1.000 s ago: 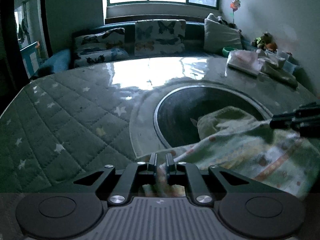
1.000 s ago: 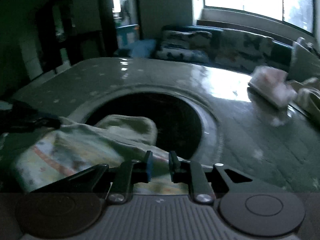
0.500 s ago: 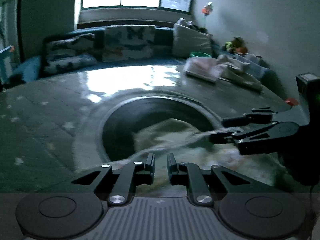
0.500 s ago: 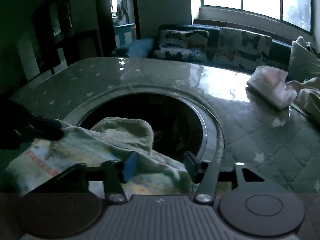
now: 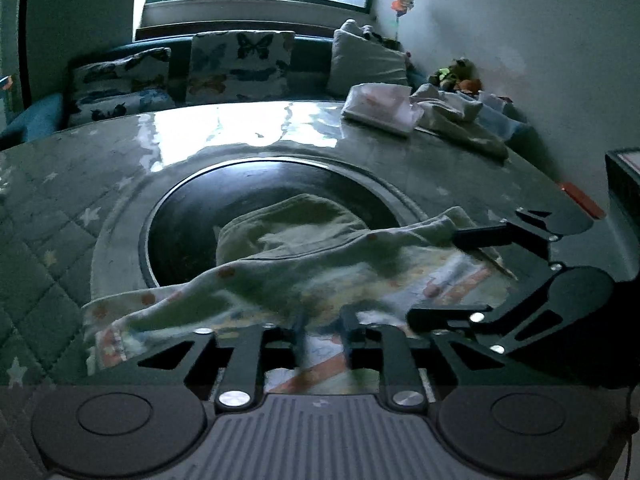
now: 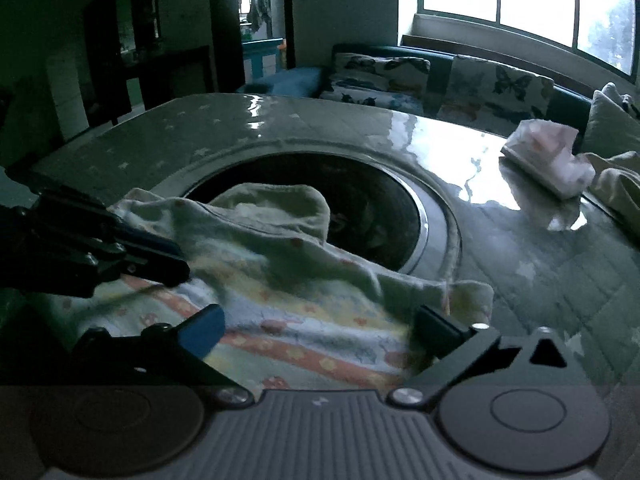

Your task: Fold clothes

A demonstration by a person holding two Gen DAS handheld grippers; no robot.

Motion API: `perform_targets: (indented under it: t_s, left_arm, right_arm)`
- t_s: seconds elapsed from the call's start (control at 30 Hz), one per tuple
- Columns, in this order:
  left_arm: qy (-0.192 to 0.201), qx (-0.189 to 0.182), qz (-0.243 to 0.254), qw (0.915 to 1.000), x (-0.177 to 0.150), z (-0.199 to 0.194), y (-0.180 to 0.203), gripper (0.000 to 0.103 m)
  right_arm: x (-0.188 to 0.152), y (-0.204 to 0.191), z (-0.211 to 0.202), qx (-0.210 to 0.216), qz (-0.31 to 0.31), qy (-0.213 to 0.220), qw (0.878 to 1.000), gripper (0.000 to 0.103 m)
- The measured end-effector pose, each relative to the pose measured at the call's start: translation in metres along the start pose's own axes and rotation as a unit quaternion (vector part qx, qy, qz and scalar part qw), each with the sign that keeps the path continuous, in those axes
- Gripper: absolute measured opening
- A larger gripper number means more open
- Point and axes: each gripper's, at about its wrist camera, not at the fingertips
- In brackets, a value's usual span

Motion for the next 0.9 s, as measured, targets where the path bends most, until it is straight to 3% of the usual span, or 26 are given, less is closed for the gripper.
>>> perform_targets:
  t_s: [0.1, 0.2, 0.27, 0.37, 0.53, 0.63, 0.9]
  left_arm:
    - [0.0, 0.007, -0.006, 1.0, -0.002, -0.001, -0.002, 0.039]
    - [0.0, 0.014, -0.012, 0.9998, -0.004, -0.002, -0.004, 0.053]
    - [0.0, 0.018, -0.016, 0.9997, -0.005, -0.002, -0.005, 0.055]
    - [-0.001, 0.022, -0.017, 0.9996, -0.006, -0.004, -0.004, 0.067]
    - [-0.004, 0.021, -0.009, 0.9997, -0.008, -0.006, 0.006, 0.098]
    - [-0.004, 0.025, -0.008, 0.9997, -0.009, -0.006, 0.011, 0.103]
    - [-0.009, 0.035, -0.009, 0.9993, -0.012, -0.007, 0.019, 0.103]
  right_arm:
    - [-0.003, 0.0, 0.0, -0.001, 0.0, 0.006, 1.0, 0.103]
    - [-0.008, -0.001, 0.0, -0.002, -0.005, 0.016, 1.0, 0.103]
    - [-0.01, -0.001, -0.001, -0.002, -0.008, 0.022, 1.0, 0.103]
    - [-0.009, 0.0, -0.001, -0.001, -0.006, 0.022, 1.0, 0.103]
    - [-0.01, -0.001, -0.001, -0.002, -0.007, 0.022, 1.0, 0.103]
    - [-0.01, -0.001, 0.0, -0.001, -0.006, 0.022, 1.0, 0.103]
    - [-0.011, -0.002, 0.001, -0.004, -0.01, 0.021, 1.0, 0.103]
Point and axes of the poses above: each gripper's, at about its wrist camera, not at the fingertips, and z roughly the way its jaws point, y to its right, x to its top, and after that the axes turned 10 degrees about z, right-handed
